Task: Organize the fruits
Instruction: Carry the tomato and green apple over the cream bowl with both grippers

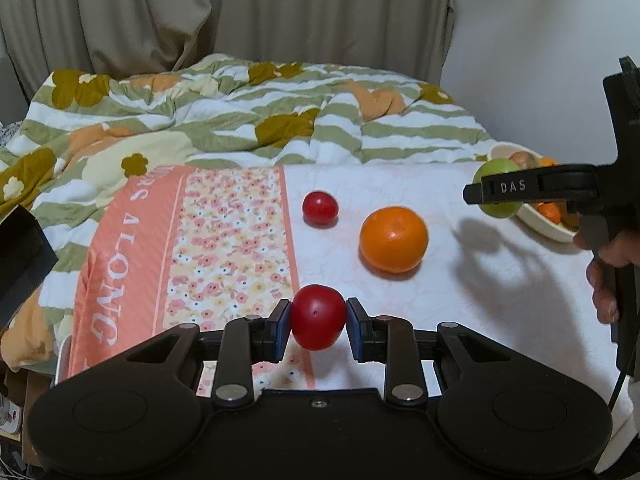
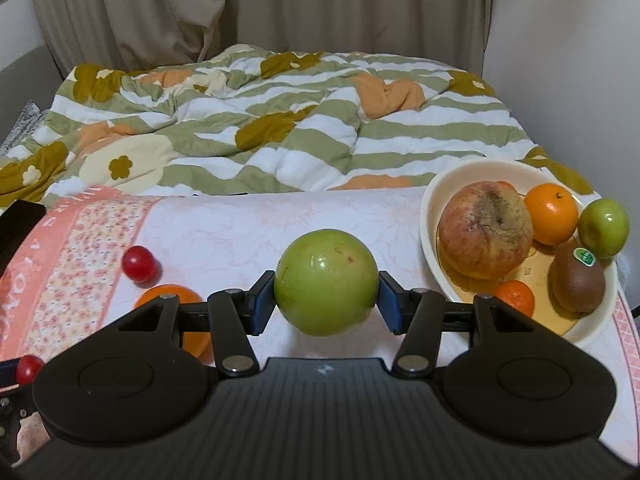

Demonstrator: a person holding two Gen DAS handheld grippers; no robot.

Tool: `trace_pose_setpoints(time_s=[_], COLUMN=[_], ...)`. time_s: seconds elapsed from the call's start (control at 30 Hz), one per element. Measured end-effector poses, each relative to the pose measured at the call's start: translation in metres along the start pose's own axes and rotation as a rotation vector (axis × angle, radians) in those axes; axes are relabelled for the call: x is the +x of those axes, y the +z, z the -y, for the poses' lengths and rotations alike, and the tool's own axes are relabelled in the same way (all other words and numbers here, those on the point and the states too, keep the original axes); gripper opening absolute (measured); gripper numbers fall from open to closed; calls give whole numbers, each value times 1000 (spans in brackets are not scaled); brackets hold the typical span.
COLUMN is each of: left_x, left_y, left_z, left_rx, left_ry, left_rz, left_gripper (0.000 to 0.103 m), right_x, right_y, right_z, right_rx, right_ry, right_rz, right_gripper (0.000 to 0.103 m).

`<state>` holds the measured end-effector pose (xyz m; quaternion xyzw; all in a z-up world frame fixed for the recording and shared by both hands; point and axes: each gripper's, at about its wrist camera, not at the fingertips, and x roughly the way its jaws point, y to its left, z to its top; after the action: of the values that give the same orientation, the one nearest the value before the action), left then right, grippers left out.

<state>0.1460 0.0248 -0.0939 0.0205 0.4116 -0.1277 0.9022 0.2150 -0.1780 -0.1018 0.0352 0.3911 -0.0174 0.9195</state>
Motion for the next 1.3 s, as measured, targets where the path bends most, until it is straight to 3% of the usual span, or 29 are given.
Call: trace_pose_setpoints(time_s=[0.3, 0.7, 1.3], left_x=[-25, -36, 20], left_y=[12, 39, 71], left_z=[18, 80, 208], left_rx=[33, 113, 78], left_ry=[-57, -150, -133], left_rz=[75, 126, 100], left_gripper=[32, 32, 32], right_x=[-54, -114, -105], right_y=[-9, -18, -3], right_z=[13, 81, 206], right_rx=[16, 63, -39], right_ry=[-14, -57, 17], right_rz=[30, 68, 60], right_gripper=[68, 68, 68])
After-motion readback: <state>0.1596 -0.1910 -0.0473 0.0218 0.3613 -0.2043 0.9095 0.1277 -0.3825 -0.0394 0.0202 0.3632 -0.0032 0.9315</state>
